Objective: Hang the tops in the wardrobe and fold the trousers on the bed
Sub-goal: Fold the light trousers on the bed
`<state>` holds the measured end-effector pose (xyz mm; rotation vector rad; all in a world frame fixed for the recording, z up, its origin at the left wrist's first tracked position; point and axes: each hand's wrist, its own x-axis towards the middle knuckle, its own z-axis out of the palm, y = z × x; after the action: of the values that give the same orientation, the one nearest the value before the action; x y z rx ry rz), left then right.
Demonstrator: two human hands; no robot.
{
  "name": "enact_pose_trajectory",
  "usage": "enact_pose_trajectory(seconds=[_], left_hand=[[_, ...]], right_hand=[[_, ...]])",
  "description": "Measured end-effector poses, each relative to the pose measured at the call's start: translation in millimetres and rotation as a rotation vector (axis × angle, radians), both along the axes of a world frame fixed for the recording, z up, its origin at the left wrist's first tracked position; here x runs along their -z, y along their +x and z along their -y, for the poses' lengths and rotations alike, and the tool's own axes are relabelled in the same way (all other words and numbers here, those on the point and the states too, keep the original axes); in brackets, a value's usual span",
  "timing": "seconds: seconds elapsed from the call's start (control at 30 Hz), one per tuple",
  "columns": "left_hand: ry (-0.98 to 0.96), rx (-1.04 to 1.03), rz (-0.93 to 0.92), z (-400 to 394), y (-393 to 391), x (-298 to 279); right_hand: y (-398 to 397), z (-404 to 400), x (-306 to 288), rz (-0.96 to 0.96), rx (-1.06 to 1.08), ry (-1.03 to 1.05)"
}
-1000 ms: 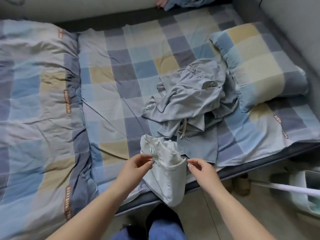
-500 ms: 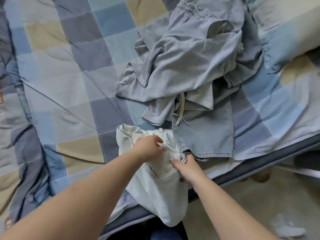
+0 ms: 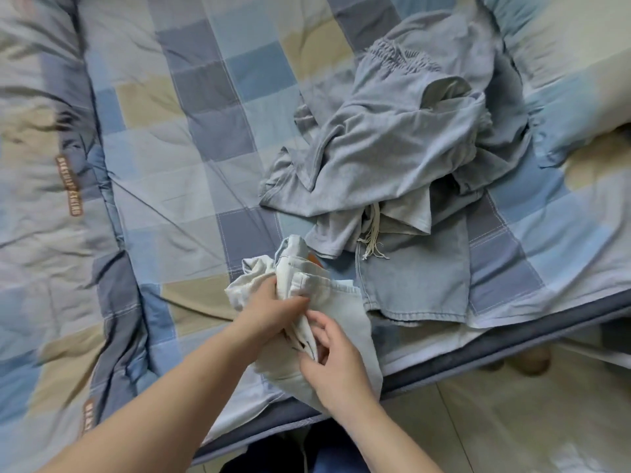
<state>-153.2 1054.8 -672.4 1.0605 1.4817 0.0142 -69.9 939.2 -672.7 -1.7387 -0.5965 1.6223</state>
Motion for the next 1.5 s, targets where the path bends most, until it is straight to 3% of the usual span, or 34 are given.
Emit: enact_pose_trajectory(seconds=[0.13,0.27,0.37,0.43,0.63,0.77,0.9,1.0,1.13,1.2,1.27,1.4,1.5], left_hand=[[0.059,-0.115,0.191,5.5,-26.7,-56.2],[0.104,-0.020,0.398,5.1,-46.7,-130.3],[0.183,0.029,0.432,-5.0,-63.2,-184.8],[0.251,0.036,0.415,-9.2,-74.0,-222.3],[0.368,-0.147,0.469,-28.5,-107.3,-308.5],[0.376,-0.153,0.553,-28.9,-119.0,-373.7],[0.614,-0.245,0.532,-41.8,-139.2,-408.9],[0.744,-0.314,0.520,-55.4,-154.1,-433.6],[0.850,-0.262,0.421,-59.5,-169.7,-464.2],[1.013,-0.283,0.257,-45.7,-175.3,-478.6],[1.155,-0.246,0.268,-24.1,-177.6,-493.5],[1.275,-0.094,0.451,-4.6,-174.3,-515.0],[1.379,-0.258,0.392,-11.1,-185.1,-526.2]], right_hand=[[12.4,-24.9,-53.9,0.084,-0.047,0.217],[44.9,-67.6,-105.9,0.543,0.009,0.416],[62.2,-102.0,-157.2,0.621,-0.274,0.428],[63.0,-118.6,-194.6,0.576,-0.421,0.451],[45.2,-143.4,-278.8,0.429,-0.482,0.566],[25.4,-149.9,-342.3,0.334,-0.606,0.595],[-5.0,-162.3,-407.9,0.350,-0.727,0.675],[-33.4,-166.3,-450.8,0.201,-0.610,0.722],[-71.6,-176.4,-491.5,-0.007,-0.265,0.746],[-91.5,-184.5,-507.0,-0.059,-0.140,0.708],[-111.8,-190.0,-521.2,-0.126,-0.064,0.689],[-147.6,-190.8,-549.1,-0.297,-0.087,0.713],[-161.7,-184.9,-571.3,-0.336,-0.269,0.793]])
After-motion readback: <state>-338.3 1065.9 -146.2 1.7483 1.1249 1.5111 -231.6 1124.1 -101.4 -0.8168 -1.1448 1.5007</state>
